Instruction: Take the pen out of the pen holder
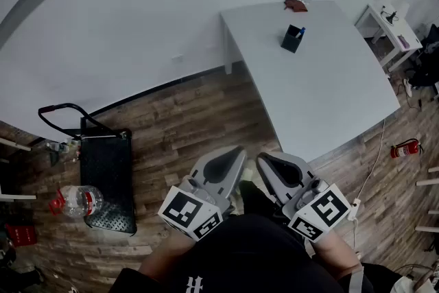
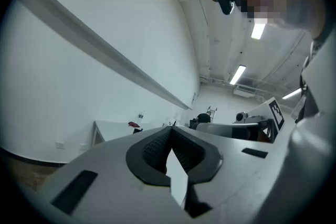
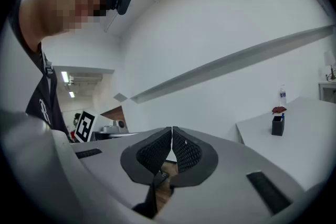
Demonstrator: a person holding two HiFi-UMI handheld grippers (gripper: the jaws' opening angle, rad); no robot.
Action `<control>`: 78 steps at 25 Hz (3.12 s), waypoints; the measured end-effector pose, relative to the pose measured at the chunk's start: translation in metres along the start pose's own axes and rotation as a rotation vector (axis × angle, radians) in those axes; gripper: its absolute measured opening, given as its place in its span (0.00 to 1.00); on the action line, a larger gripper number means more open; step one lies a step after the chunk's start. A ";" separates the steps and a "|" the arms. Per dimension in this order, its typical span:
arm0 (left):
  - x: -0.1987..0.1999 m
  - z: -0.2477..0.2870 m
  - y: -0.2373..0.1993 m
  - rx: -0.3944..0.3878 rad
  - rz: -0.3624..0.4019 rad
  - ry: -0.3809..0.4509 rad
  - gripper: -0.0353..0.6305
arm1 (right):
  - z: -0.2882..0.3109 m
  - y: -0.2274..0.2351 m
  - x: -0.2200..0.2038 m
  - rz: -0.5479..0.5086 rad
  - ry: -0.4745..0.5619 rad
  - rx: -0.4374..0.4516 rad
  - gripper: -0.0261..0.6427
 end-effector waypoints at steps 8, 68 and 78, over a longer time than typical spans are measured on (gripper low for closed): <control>0.008 0.064 -0.046 0.001 -0.005 -0.016 0.06 | 0.045 0.062 0.033 0.011 0.002 0.019 0.06; -0.034 0.429 -0.275 -0.327 -0.005 -0.308 0.06 | 0.192 0.668 0.078 0.158 -0.057 -0.640 0.22; -0.036 0.432 -0.278 -0.305 0.000 -0.317 0.06 | 0.201 0.681 0.067 0.118 -0.124 -0.660 0.21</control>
Point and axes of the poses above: the fingertips, and each gripper's own axes: z forward along the fingers, y to its right, x out of its top, the point moved 9 cm from there along -z, backward along the fingers, and after that the axes turned 11 degrees about z, right-handed, at the moved point
